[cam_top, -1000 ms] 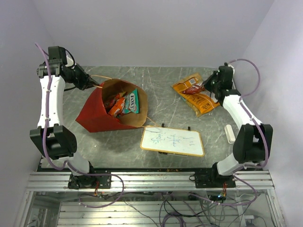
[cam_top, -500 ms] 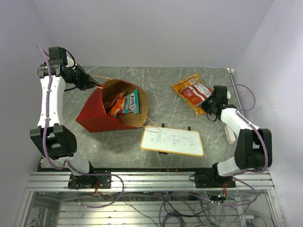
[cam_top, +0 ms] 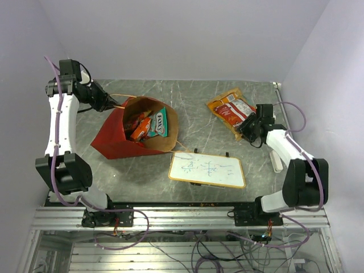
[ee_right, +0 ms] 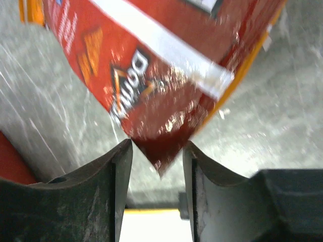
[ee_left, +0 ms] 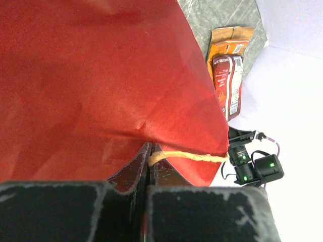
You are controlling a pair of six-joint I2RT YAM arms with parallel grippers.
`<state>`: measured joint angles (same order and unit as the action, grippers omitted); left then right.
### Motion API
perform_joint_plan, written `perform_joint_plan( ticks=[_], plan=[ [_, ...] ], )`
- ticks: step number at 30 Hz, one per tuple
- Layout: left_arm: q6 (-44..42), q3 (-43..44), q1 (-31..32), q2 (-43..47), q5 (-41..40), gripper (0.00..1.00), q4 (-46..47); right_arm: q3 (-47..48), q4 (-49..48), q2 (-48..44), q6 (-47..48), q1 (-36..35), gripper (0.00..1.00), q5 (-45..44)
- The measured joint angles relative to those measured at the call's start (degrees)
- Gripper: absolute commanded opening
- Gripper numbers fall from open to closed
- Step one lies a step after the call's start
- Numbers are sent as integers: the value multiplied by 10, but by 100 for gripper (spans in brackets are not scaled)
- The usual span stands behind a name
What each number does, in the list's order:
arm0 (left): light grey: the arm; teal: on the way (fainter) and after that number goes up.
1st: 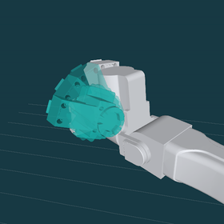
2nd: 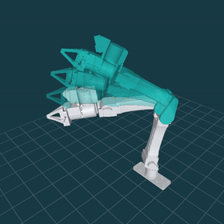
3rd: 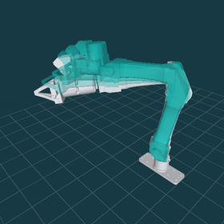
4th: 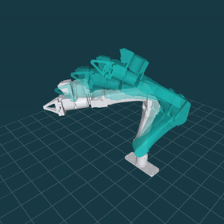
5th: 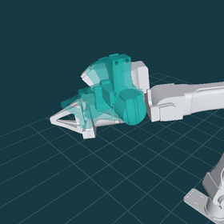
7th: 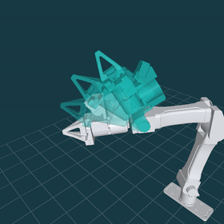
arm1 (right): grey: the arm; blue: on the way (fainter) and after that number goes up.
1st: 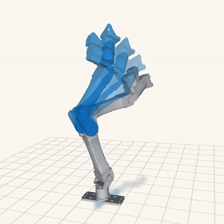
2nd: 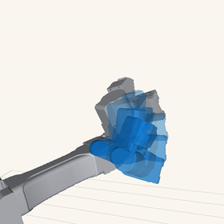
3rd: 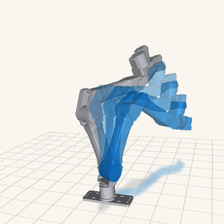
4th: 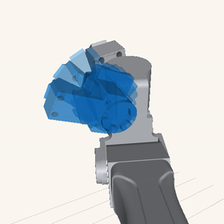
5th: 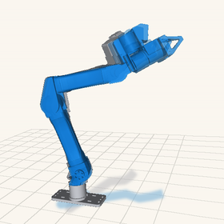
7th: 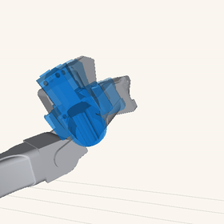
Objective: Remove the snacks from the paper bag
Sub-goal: Place the snack at the center of the board, then take out the snack from the paper bag.
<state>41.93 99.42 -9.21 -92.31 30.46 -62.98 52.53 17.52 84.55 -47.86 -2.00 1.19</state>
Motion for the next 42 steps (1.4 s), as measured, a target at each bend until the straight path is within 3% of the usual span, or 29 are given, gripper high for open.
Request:
perform_joint_plan(
  ticks=[3, 7, 12, 17, 22, 26, 32, 42],
  plan=[
    [-2, -10, 1, 10, 0, 7, -1, -4, 58, -44, 27, -3, 63, 12],
    [-2, -11, 6, 12, 0, 7, -3, 21, 128, -90, 71, -23, 65, 26],
    [-2, -16, 12, 16, -1, 7, -3, 117, 159, -85, 123, -127, 68, 73],
    [-2, -29, 16, 27, -2, 7, -2, 177, 109, -24, 144, -271, 69, 134],
    [-2, -39, 16, 36, -2, 7, -3, 178, 31, 61, 124, -339, 67, 162],
    [-1, -43, 16, 41, -2, 7, -3, 179, -50, 127, 106, -381, 55, 156],
    [-1, -43, 16, 41, -2, 7, -2, 191, -130, 193, 75, -410, 52, 132],
    [-1, -43, 16, 42, -3, 7, -2, 202, -156, 202, 52, -408, 57, 44]
  ],
)
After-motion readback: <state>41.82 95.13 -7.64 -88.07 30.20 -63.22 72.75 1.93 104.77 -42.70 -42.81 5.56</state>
